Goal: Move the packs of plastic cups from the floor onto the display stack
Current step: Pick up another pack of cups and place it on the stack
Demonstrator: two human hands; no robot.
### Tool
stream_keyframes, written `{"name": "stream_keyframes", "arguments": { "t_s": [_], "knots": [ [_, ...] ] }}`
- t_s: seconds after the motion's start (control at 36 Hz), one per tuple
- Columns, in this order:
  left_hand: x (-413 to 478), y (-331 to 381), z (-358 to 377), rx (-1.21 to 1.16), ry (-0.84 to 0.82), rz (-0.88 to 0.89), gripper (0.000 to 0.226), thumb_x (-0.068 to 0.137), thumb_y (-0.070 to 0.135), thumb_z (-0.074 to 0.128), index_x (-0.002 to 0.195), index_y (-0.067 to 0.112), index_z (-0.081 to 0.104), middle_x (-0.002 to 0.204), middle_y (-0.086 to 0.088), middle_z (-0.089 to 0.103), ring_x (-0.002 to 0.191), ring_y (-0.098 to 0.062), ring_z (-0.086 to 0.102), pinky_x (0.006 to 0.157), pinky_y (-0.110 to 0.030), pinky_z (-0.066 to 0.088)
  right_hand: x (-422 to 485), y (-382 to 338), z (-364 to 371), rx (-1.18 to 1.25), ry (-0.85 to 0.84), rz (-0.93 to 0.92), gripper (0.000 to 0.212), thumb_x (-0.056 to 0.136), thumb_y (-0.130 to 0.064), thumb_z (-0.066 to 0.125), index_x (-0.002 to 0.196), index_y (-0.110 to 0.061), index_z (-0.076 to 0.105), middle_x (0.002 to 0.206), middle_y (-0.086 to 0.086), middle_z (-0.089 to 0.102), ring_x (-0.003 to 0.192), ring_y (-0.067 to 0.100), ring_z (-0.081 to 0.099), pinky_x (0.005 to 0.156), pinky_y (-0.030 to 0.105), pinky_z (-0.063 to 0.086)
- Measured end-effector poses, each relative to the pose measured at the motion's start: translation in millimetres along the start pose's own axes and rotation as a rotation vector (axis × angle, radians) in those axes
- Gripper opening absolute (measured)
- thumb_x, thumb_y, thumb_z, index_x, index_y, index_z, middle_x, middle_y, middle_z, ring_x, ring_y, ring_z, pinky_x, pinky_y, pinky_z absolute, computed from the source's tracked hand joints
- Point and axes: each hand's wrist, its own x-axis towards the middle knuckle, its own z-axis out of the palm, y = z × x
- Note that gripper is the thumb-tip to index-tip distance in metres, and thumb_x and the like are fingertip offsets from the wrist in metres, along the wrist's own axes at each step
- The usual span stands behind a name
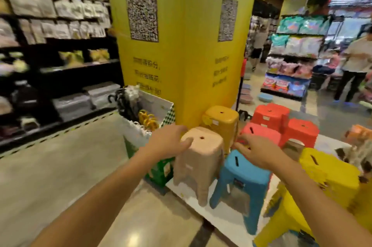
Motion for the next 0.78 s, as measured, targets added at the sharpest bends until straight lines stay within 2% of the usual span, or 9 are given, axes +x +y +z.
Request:
{"name": "stream_keyframes", "arguments": {
  "t_s": [0.08,0.22,0.31,0.39,0.5,0.56,0.61,0.78],
  "knots": [
    [-32.0,-33.9,-10.4,-0.026,0.055,-0.167,0.063,0.086,0.070,0.037,0.127,0.027,0.059,0.121,0.001,0.066,0.101,-0.019,0.064,0.085,-0.043,0.055,26.1,-28.5,12.6,-0.003,-0.073,-0.124,0.049,0.099,-0.053,0.044,0.136,-0.023,0.053,0.132,0.004,0.062,0.114,0.026,0.060,0.091,0.040,0.050],
    [-90.0,-75.3,-25.5,-0.043,0.104,-0.439,0.057,0.088,0.059,0.048,0.130,0.023,0.060,0.125,0.001,0.064,0.114,-0.022,0.061,0.095,-0.042,0.052,54.4,-89.2,36.3,0.016,-0.086,-0.346,0.042,0.100,-0.047,0.045,0.133,-0.024,0.056,0.133,0.004,0.061,0.115,0.024,0.058,0.091,0.035,0.045],
    [-119.8,-99.5,-32.0,-0.009,0.133,-0.572,0.050,0.094,0.047,0.054,0.137,0.022,0.056,0.135,-0.001,0.060,0.123,-0.021,0.056,0.101,-0.036,0.047,64.6,-132.9,52.7,0.003,-0.124,-0.440,0.042,0.101,-0.047,0.043,0.133,-0.022,0.055,0.126,0.004,0.065,0.108,0.023,0.061,0.081,0.033,0.047],
    [-151.3,-122.5,-41.1,-0.015,0.154,-0.674,0.054,0.096,0.048,0.055,0.143,0.023,0.049,0.142,-0.001,0.053,0.128,-0.019,0.051,0.103,-0.036,0.043,74.5,-175.9,69.3,0.007,-0.166,-0.529,0.041,0.100,-0.049,0.044,0.130,-0.022,0.055,0.115,0.000,0.066,0.095,0.018,0.060,0.071,0.029,0.048],
    [-194.4,-159.9,-51.2,-0.002,0.190,-0.791,0.056,0.095,0.054,0.052,0.143,0.026,0.047,0.144,0.000,0.050,0.129,-0.019,0.049,0.104,-0.039,0.044,88.0,-238.4,89.3,0.040,-0.200,-0.636,0.046,0.098,-0.056,0.042,0.131,-0.028,0.056,0.121,-0.002,0.067,0.100,0.017,0.064,0.083,0.034,0.055],
    [-213.5,-179.5,-57.6,0.034,0.196,-0.844,0.056,0.095,0.055,0.050,0.143,0.025,0.046,0.145,0.002,0.051,0.130,-0.018,0.049,0.102,-0.037,0.043,91.9,-273.2,94.9,0.040,-0.220,-0.699,0.048,0.098,-0.056,0.041,0.134,-0.027,0.055,0.124,-0.001,0.066,0.100,0.016,0.064,0.087,0.035,0.054],
    [-230.3,-200.5,-64.0,0.029,0.198,-0.882,0.057,0.097,0.053,0.050,0.145,0.022,0.045,0.145,0.001,0.050,0.132,-0.019,0.048,0.103,-0.036,0.041,97.0,-308.2,102.0,0.024,-0.245,-0.745,0.052,0.099,-0.056,0.040,0.140,-0.026,0.051,0.132,0.000,0.062,0.109,0.019,0.062,0.093,0.034,0.051],
    [-275.1,-283.9,-82.3,0.010,0.246,-0.962,0.058,0.095,0.055,0.050,0.144,0.024,0.047,0.145,0.003,0.051,0.131,-0.018,0.049,0.105,-0.039,0.043,119.3,-419.2,131.6,0.035,-0.261,-0.870,0.051,0.097,-0.057,0.043,0.137,-0.026,0.053,0.130,0.000,0.063,0.113,0.019,0.061,0.093,0.036,0.051]
  ]
}}
